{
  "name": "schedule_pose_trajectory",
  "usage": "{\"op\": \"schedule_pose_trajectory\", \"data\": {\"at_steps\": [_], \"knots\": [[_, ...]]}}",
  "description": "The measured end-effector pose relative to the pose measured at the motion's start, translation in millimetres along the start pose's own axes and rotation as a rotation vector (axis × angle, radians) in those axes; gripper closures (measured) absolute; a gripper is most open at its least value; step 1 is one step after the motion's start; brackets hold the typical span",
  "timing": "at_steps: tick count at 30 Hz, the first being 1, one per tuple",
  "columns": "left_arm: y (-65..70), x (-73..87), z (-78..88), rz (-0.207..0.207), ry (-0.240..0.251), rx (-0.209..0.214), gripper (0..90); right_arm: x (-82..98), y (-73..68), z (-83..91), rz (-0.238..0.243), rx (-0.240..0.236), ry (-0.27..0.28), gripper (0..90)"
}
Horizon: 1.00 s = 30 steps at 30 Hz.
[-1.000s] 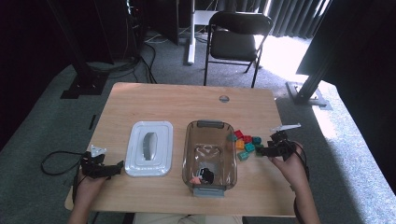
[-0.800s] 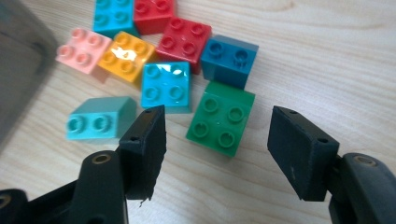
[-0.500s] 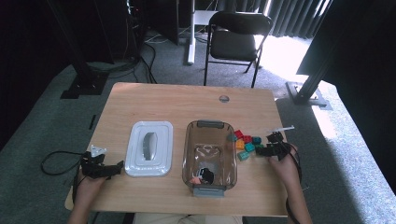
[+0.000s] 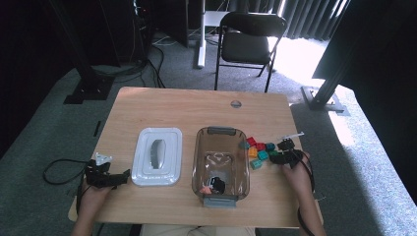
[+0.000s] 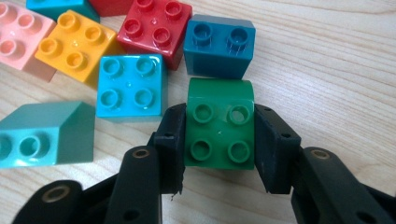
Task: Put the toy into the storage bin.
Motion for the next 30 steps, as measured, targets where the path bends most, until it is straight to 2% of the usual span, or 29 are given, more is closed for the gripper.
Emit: {"op": "schedule_pose_trajectory", "data": {"at_steps": [5, 9, 17, 23, 30], "knots": [[0.0, 0.0, 0.0, 0.000, 0.000, 0.000, 0.5, 2.9, -1.3, 3.3, 0.008, -0.021, -0.020, 58.6], [0.0, 0.0, 0.0, 0.000, 0.000, 0.000, 0.5, 4.0, -1.0, 11.2, 0.009, -0.028, -0.013, 58.7], [0.0, 0.0, 0.0, 0.001, 0.000, 0.000, 0.5, -0.5, -5.3, 43.8, 0.045, -0.033, 0.026, 58.7], [0.0, 0.0, 0.0, 0.001, 0.000, 0.000, 0.5, -6.8, -18.9, 74.7, 0.115, -0.049, 0.066, 58.7], [0.1, 0.0, 0.0, 0.001, 0.000, 0.000, 0.5, -13.9, -44.5, 109.7, 0.219, -0.097, 0.115, 58.7]]}}
Point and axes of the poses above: each handheld gripper's, and its own axes: z roughly backward along the jaws, x roughly out of its underside, y roughly to its right, the point moved 8 cm from there along -z, roughly forward along the jaws, and after that the axes turned 4 degrees about -y, right-handed, at the moved point
